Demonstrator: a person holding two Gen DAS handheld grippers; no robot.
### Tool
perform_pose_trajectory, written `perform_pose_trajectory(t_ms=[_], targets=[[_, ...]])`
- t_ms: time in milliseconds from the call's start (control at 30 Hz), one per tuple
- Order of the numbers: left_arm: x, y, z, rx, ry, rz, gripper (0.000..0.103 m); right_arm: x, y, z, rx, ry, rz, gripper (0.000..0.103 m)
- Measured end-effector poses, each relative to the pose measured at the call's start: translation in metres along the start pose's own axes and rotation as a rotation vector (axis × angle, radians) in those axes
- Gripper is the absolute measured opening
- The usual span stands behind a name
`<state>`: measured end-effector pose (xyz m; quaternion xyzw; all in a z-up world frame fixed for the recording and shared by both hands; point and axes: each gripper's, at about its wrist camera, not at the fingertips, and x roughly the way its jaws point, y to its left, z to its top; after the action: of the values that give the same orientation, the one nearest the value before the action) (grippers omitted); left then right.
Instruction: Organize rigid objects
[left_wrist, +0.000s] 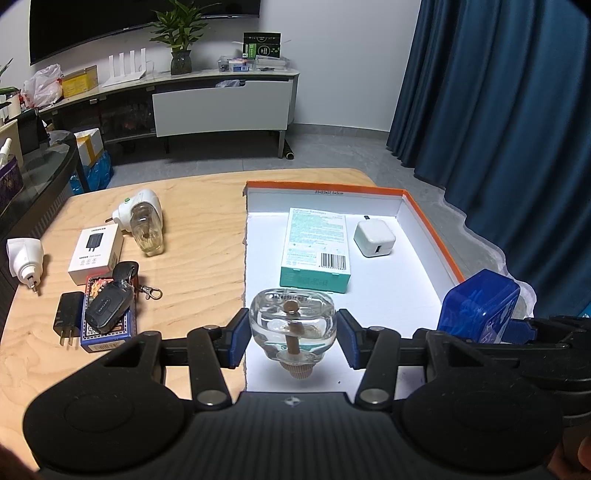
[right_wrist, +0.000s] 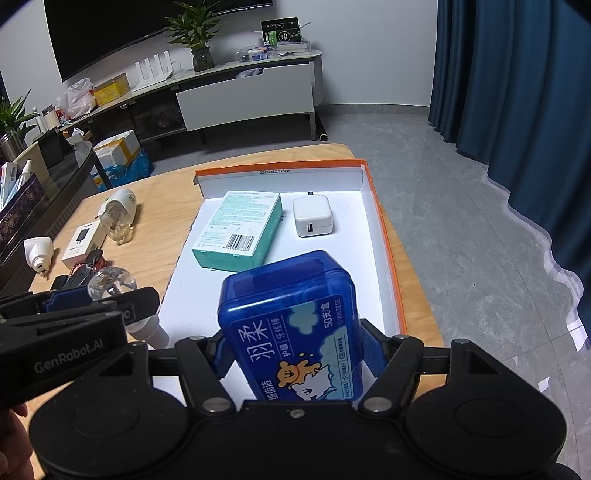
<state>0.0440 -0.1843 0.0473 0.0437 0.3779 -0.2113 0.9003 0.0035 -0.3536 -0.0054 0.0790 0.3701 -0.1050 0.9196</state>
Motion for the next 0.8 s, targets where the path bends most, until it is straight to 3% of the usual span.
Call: perform_pose_trajectory(t_ms=[800], targets=[[0.0022, 0.0038, -0.0025, -0.014, 0.009, 0.002, 0.05, 0.0023, 0.0026, 0.0018, -0.001, 0.006, 0.005, 0.081]])
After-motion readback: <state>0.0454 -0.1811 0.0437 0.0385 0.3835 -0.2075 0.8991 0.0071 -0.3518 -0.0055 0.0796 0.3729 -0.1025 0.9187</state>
